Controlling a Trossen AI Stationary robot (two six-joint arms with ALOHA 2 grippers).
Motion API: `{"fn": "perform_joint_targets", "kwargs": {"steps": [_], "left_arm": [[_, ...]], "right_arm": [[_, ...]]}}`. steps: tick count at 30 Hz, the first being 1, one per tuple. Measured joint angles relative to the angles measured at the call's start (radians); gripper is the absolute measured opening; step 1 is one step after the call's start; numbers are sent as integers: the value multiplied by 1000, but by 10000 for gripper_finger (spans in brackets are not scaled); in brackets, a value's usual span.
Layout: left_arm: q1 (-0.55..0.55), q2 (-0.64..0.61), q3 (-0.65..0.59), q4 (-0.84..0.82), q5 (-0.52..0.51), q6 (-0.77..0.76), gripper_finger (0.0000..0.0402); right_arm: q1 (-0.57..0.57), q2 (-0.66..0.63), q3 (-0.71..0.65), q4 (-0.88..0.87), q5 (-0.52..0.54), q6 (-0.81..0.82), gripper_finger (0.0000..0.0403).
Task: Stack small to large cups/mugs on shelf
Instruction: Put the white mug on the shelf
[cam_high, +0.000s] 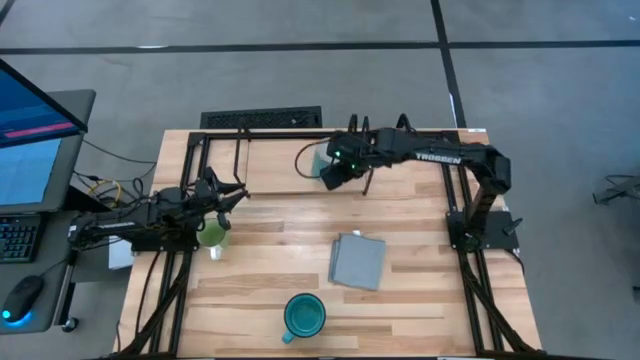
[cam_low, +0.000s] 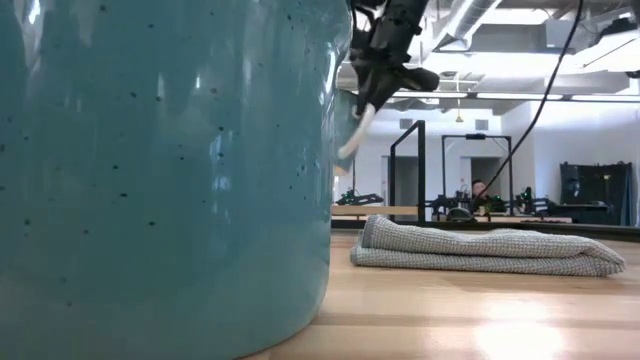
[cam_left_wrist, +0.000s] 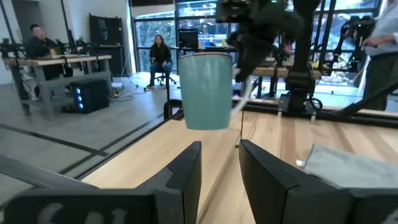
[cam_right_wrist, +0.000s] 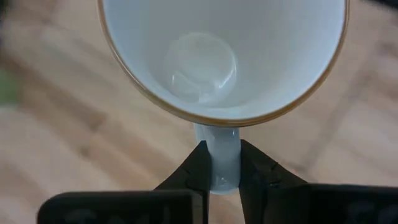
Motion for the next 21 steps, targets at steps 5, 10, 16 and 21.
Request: {"fn": "perform_joint_targets", "kwargs": {"steps": [5,10,16,21], "left_arm": [[0,0,0,0,-6,8,98],[0,0,0,-1,-6,4,98],[0,0,0,0,-6,3,98],[0,0,0,0,-7,1,98]], "right_arm": [[-41,46,49,-66,25,-1,64],[-57,96,48,-102,13,58,64],[-55,122,48,-127,59,127,64],[-55,121,48,-144,132,188,64]]}}
